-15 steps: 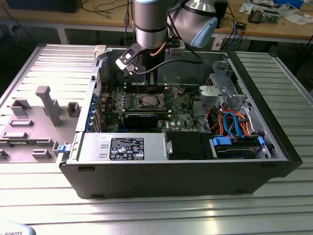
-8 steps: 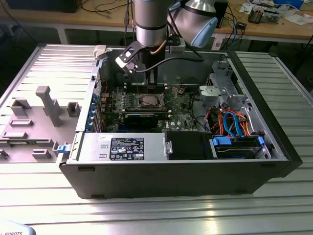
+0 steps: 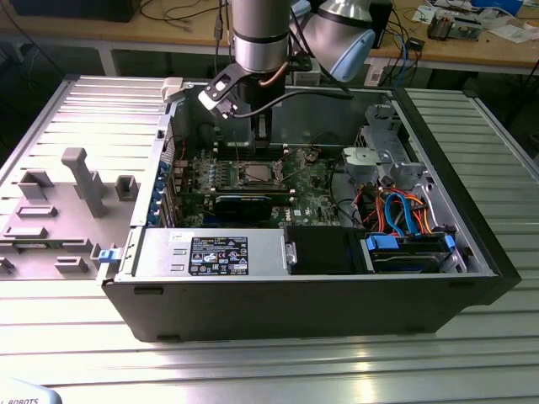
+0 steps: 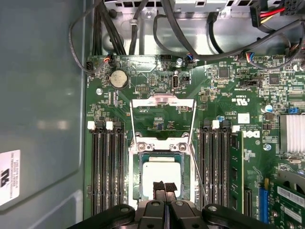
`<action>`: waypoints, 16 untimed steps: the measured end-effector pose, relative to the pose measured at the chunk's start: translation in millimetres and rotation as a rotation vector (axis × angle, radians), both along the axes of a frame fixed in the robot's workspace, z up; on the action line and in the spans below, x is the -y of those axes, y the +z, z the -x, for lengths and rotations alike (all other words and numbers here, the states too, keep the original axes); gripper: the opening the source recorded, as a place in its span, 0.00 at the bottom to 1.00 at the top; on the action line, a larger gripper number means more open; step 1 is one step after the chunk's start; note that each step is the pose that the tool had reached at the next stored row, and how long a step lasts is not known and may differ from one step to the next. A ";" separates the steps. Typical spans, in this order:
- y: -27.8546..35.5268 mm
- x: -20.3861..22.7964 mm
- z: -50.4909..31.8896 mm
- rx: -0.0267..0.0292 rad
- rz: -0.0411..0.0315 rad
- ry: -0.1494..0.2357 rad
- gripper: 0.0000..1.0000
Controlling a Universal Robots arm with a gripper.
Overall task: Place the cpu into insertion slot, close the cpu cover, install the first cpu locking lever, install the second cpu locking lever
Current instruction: 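Close the cpu cover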
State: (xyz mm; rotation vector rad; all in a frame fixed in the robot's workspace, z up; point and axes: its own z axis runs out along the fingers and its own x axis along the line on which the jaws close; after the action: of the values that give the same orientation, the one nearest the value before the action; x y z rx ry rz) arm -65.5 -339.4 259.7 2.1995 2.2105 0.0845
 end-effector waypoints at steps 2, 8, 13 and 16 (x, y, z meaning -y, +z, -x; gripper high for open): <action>3.0 0.0 0.0 0.0000 0.0000 0.000 0.11; 3.8 -0.1 -0.9 -0.0197 -0.0001 0.000 0.11; 3.8 0.0 -1.0 -0.0200 -0.0001 0.000 0.11; 3.9 0.0 -2.2 -0.0201 0.0000 0.000 0.11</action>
State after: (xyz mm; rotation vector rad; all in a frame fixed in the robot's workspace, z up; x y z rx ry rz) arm -63.2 -339.4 263.5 2.2100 2.2208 0.0626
